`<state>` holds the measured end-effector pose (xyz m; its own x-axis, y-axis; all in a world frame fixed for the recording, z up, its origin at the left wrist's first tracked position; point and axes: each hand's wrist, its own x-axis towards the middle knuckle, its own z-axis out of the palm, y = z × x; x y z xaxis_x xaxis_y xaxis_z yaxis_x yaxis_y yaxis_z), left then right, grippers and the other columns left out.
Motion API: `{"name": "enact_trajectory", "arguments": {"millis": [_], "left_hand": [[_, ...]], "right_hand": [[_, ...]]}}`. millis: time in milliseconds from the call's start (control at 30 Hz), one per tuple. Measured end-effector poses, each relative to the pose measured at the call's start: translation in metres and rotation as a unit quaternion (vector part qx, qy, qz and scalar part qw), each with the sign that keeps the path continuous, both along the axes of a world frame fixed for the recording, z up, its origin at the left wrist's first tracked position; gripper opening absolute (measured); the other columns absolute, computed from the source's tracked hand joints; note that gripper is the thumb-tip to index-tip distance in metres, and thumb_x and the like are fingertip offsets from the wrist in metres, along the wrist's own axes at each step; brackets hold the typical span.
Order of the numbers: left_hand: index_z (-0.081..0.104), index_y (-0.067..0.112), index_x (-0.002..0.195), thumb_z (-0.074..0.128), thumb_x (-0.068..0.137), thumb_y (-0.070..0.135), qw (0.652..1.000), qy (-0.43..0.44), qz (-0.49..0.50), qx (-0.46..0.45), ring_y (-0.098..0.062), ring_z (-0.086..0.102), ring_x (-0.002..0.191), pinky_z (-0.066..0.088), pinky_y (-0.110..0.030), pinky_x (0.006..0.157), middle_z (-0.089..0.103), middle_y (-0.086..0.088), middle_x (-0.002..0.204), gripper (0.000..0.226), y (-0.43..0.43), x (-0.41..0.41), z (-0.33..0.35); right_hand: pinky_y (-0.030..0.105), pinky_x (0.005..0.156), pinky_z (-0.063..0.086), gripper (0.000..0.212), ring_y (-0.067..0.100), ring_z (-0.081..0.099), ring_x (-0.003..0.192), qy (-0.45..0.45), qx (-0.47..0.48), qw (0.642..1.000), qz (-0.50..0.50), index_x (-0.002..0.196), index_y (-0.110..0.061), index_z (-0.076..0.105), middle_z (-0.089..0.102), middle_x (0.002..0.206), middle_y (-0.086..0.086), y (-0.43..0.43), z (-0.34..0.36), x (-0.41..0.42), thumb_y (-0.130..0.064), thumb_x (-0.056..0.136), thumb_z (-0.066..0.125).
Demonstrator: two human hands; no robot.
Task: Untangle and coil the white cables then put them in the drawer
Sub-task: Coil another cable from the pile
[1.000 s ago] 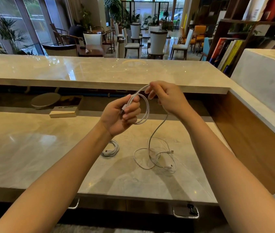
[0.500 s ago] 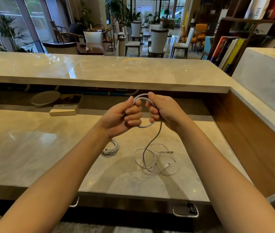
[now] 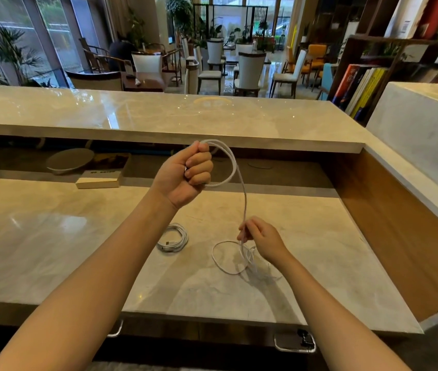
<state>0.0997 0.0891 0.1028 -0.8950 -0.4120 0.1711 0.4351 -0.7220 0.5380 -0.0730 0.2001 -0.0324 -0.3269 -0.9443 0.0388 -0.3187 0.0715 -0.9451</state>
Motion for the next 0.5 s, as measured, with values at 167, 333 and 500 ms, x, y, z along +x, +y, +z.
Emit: {"name": "enact_trajectory", "arguments": {"millis": [167, 333, 500], "left_hand": [[0.056, 0.012, 0.077, 0.029, 0.1, 0.027, 0.996, -0.029, 0.061, -0.056, -0.006, 0.033, 0.039, 0.025, -0.016, 0.038, 0.039, 0.006, 0.052, 0.038, -0.003, 0.001, 0.016], [0.052, 0.013, 0.077, 0.03, 0.1, 0.027, 0.993, -0.06, 0.086, -0.051, -0.006, 0.031, 0.037, 0.023, -0.016, 0.037, 0.036, 0.007, 0.05, 0.036, -0.001, 0.0, 0.01], [0.049, 0.013, 0.079, 0.029, 0.101, 0.028, 0.987, -0.078, 0.127, -0.061, -0.006, 0.029, 0.037, 0.023, -0.016, 0.038, 0.035, 0.007, 0.049, 0.033, -0.007, 0.001, 0.008]], "right_hand": [[0.024, 0.066, 0.049, 0.029, 0.02, 0.059, 0.07, -0.1, 0.029, 0.994, -0.029, 0.081, -0.009, 0.054, 0.063, 0.075, 0.009, -0.005, 0.011, 0.008, -0.009, 0.1, 0.032], [0.033, 0.084, 0.05, 0.027, 0.018, 0.062, 0.084, -0.114, 0.032, 0.992, 0.046, 0.105, -0.009, 0.059, 0.067, 0.085, 0.005, -0.012, 0.05, 0.023, -0.003, 0.096, 0.034], [0.029, 0.064, 0.054, 0.027, 0.012, 0.051, 0.06, -0.196, -0.032, 0.979, 0.041, 0.096, -0.011, 0.058, 0.05, 0.069, 0.003, -0.013, 0.089, 0.031, -0.011, 0.1, 0.032]]}}
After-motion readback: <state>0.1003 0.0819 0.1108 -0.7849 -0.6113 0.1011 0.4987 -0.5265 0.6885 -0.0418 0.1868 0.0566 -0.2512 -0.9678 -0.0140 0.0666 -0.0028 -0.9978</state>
